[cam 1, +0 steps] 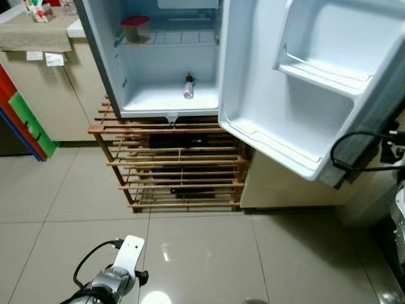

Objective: Restocking fridge

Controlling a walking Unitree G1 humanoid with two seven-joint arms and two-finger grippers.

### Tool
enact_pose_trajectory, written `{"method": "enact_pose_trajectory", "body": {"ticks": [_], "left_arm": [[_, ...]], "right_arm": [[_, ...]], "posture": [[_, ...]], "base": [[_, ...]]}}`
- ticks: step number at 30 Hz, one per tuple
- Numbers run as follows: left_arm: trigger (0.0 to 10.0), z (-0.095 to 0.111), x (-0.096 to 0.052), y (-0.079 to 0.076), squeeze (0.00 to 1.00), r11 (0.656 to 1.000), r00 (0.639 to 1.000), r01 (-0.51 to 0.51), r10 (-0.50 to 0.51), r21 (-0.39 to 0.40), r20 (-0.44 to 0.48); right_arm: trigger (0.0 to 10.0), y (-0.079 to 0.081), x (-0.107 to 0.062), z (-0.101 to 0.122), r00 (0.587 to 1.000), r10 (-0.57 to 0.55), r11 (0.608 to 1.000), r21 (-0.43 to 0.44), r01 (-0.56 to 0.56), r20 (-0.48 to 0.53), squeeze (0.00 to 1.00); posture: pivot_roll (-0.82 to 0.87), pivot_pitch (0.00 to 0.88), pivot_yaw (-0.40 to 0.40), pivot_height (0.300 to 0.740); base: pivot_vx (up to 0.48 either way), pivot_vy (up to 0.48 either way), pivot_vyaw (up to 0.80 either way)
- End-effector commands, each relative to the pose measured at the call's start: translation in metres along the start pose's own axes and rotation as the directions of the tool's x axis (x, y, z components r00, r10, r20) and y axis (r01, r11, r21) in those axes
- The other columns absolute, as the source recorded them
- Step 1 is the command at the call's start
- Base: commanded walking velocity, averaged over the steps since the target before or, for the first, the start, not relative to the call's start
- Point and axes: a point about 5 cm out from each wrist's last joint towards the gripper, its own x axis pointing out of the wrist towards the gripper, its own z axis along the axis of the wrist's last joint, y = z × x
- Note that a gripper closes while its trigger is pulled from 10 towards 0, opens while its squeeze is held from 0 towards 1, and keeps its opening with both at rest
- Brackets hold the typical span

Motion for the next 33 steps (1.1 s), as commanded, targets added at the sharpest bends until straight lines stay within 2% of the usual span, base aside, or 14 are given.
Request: {"method": "enact_pose_trajectory", "body": {"ticks": [1,8,9,12,14,15,16,18,22,24,25,29,31,33], "left_arm": [[10.0,0.000,0.000,0.001,0.00,1.000,1.000,-0.007,0.007,0.013,0.000],[10.0,-0.010,0.000,0.002,0.00,0.999,0.999,-0.034,0.033,-0.012,-0.032],[10.0,-0.013,0.000,0.001,0.00,0.999,0.999,-0.032,0.031,-0.009,-0.041],[10.0,-0.016,0.000,0.000,0.00,1.000,0.998,-0.030,0.029,-0.004,-0.056],[10.0,-0.019,0.000,-0.003,0.00,1.000,0.997,-0.020,0.020,-0.002,-0.069],[10.0,-0.019,0.000,-0.003,0.00,1.000,0.997,-0.020,0.020,-0.002,-0.069],[10.0,-0.021,0.001,-0.006,0.00,1.000,0.997,-0.005,0.005,0.002,-0.079],[10.0,-0.021,0.001,-0.007,0.00,1.000,0.997,-0.003,0.003,0.003,-0.078],[10.0,-0.020,0.000,-0.004,0.00,1.000,0.997,-0.007,0.007,-0.003,-0.074],[10.0,-0.019,0.001,-0.004,0.00,1.000,0.998,-0.004,0.004,0.001,-0.069],[10.0,-0.019,0.001,-0.004,0.00,1.000,0.998,-0.004,0.004,0.001,-0.069],[10.0,-0.008,0.001,-0.005,0.00,1.000,1.000,0.003,-0.003,-0.003,-0.006],[10.0,0.016,0.000,-0.008,0.00,1.000,0.992,0.024,-0.023,-0.006,0.125],[10.0,0.026,-0.001,-0.009,0.00,1.000,0.984,0.024,-0.025,0.004,0.176]], "right_arm": [[10.0,0.010,0.005,0.026,0.994,0.044,0.998,0.049,-0.049,0.095,0.00],[10.0,0.046,-0.014,0.051,0.961,0.240,0.933,0.241,-0.267,0.134,0.00],[10.0,0.063,-0.023,0.062,0.928,0.339,0.865,0.336,-0.373,0.158,0.00],[10.0,0.088,-0.041,0.077,0.827,0.523,0.704,0.442,-0.556,0.206,0.00],[10.0,0.108,-0.068,0.090,0.640,0.719,0.448,0.522,-0.726,0.272,0.00],[10.0,0.108,-0.068,0.090,0.640,0.719,0.448,0.522,-0.726,0.272,0.00],[10.0,0.110,-0.083,0.098,0.535,0.777,0.297,0.555,-0.777,0.333,0.00],[10.0,0.106,-0.085,0.096,0.511,0.789,0.258,0.571,-0.780,0.341,0.00],[10.0,0.097,-0.080,0.090,0.534,0.783,0.259,0.611,-0.748,0.321,0.00],[10.0,0.090,-0.072,0.075,0.590,0.773,0.346,0.623,-0.701,0.235,0.00],[10.0,0.090,-0.072,0.075,0.590,0.773,0.346,0.623,-0.701,0.235,0.00],[10.0,0.078,-0.055,0.044,0.747,0.665,0.635,0.511,-0.579,0.021,0.00],[10.0,0.067,-0.044,0.032,0.847,0.529,0.799,0.365,-0.478,-0.049,0.00],[10.0,0.063,-0.042,0.031,0.870,0.490,0.824,0.353,-0.443,-0.052,0.00]], "posture": [[-0.21,0.000,0.036,0.740],[-0.22,0.000,0.032,0.740],[-0.22,0.000,0.033,0.740],[-0.22,0.000,0.033,0.740],[-0.22,0.000,0.033,0.740],[-0.22,0.000,0.033,0.740],[-0.23,0.000,0.033,0.740],[-0.23,0.000,0.029,0.740],[-0.22,0.000,0.026,0.740],[-0.22,0.000,0.025,0.740],[-0.22,0.000,0.025,0.740],[-0.22,0.000,0.026,0.740],[-0.22,0.000,0.026,0.740],[-0.21,0.000,0.026,0.740]], "base": [[0.000,0.000,0.00],[0.000,0.000,0.00],[0.000,0.000,0.00],[0.000,0.000,0.00],[0.000,0.000,0.00],[0.000,0.000,0.00],[0.000,0.000,0.00],[0.000,0.000,0.00],[0.000,0.000,0.00],[0.000,0.000,0.00],[0.000,0.000,0.00],[0.000,0.000,0.00],[0.000,0.000,0.00],[0.000,0.000,0.00]]}}
